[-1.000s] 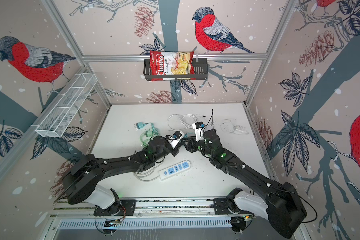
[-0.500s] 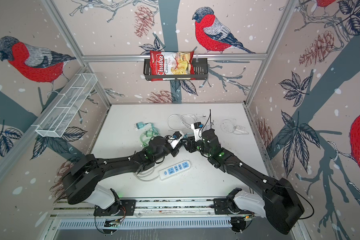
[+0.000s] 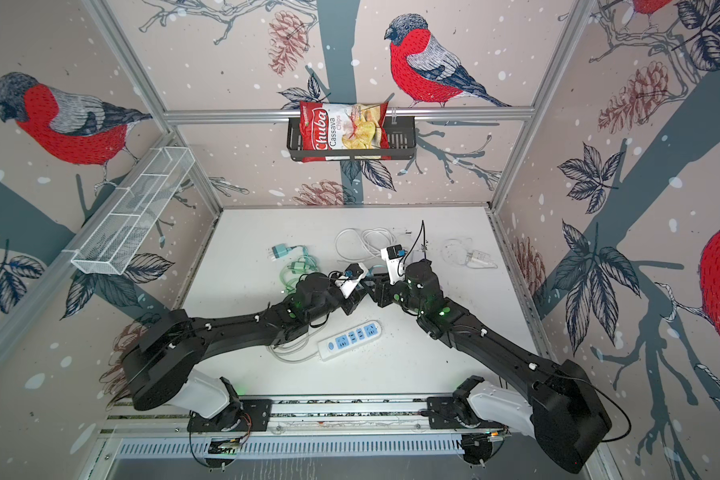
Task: Insert the plug
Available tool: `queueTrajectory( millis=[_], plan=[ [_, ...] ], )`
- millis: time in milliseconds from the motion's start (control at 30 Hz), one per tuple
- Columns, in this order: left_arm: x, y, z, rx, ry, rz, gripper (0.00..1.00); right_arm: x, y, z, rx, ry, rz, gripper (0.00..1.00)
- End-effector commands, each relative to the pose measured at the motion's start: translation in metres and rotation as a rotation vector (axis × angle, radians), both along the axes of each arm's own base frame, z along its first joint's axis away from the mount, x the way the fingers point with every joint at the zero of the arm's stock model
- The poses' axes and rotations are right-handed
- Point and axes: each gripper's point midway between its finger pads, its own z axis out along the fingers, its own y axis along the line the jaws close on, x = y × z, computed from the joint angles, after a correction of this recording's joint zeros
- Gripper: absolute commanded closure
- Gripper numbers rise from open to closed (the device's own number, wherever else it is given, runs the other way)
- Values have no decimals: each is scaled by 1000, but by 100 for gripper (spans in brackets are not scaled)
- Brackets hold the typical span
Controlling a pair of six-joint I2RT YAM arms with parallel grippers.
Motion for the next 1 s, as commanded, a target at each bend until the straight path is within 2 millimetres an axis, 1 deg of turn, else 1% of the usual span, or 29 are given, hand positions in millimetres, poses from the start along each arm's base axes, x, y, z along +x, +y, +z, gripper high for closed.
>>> queueTrajectory(
  millis=[0,67,100,233,333,400,500,567,633,700,800,900,967],
  plan=[
    [-4,-2,13,-51,-23,-20,47,0,4,17,41,-54,20,78],
    [-1,0,17,-60,-28,4,36,2,3,16,36,-52,9,79],
    [0,2,17,-58,-30,11,33,5,2,14,24,-45,-3,79],
    [1,9,15,-21,-37,30,29,14,-5,11,-24,-24,-63,79],
    [6,26,14,14,-43,83,28,22,-19,5,-83,7,-139,79],
    [8,41,17,16,-41,122,27,24,-29,0,-103,31,-174,79],
    [3,59,24,11,-51,155,26,23,-39,-7,-118,48,-196,78],
    [3,74,29,0,-53,218,25,23,-45,-13,-145,64,-215,78],
    [2,89,33,-22,-45,273,25,19,-47,-18,-159,77,-208,77],
    [-1,99,34,-44,-28,310,24,14,-46,-21,-156,91,-189,77],
    [-6,112,30,-71,17,349,24,1,-36,-24,-142,97,-122,77],
    [-11,120,20,-94,59,372,24,-18,-17,-22,-123,77,-9,76],
    [-16,122,11,-97,88,369,24,-30,-4,-21,-111,79,68,75]
  ],
)
